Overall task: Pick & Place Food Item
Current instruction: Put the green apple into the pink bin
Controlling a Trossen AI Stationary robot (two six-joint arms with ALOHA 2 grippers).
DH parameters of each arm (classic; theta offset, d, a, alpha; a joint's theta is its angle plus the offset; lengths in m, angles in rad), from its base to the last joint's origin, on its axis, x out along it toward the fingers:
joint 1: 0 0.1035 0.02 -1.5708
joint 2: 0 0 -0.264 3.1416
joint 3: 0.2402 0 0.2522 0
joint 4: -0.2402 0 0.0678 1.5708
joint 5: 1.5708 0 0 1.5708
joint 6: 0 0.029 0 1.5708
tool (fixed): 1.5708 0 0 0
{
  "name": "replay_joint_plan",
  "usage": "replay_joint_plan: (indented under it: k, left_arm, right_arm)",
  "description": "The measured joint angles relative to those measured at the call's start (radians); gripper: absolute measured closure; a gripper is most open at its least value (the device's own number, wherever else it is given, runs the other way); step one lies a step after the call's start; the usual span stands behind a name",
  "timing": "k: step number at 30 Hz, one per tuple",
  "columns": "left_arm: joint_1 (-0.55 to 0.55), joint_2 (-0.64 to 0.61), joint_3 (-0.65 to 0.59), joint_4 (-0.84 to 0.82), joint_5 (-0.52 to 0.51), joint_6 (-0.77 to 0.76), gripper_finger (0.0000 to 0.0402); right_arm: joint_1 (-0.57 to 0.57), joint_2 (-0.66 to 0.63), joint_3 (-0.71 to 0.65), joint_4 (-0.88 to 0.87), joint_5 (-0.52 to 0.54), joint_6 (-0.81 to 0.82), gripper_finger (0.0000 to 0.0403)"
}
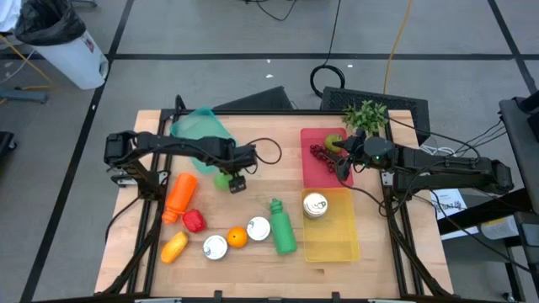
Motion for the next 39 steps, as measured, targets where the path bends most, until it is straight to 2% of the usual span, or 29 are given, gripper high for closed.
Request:
replay_joint_plan:
  k: [6,9,13,17,21,29,35,39]
  left_arm:
    - [-0.017,0.000,0.122,-0.025,-0.001,0.067,0.0084]
    - [-0.032,-0.001,0.173,-0.124,-0.004,0.126,0.0089]
    - [-0.057,-0.001,0.193,-0.285,0.013,0.111,0.0096]
    - [-0.082,-0.001,0.193,-0.449,0.049,0.004,0.0098]
    - [-0.105,-0.001,0.193,-0.520,0.067,-0.130,0.0098]
    - [-0.120,-0.001,0.140,-0.393,0.104,-0.528,0.0098]
    - [-0.125,-0.001,0.125,-0.252,0.102,-0.677,0.0086]
    - [-0.126,0.012,0.125,-0.269,0.098,-0.750,0.0072]
  right_arm:
    - [0.000,0.000,0.000,0.000,0.000,0.010,0.0206]
    - [0.000,0.000,0.000,-0.004,0.000,0.017,0.0206]
    - [0.000,0.000,0.000,-0.004,-0.008,0.018,0.0206]
    - [0.000,0.000,0.000,-0.004,-0.041,0.018,0.0206]
    - [0.000,0.000,0.000,-0.004,-0.052,0.018,0.0206]
    - [0.000,0.000,0.000,0.004,-0.051,0.008,0.0206]
    - [0.000,0.000,0.000,0.004,-0.050,0.003,0.0206]
    - [0.000,0.000,0.000,0.004,-0.050,0.000,0.0206]
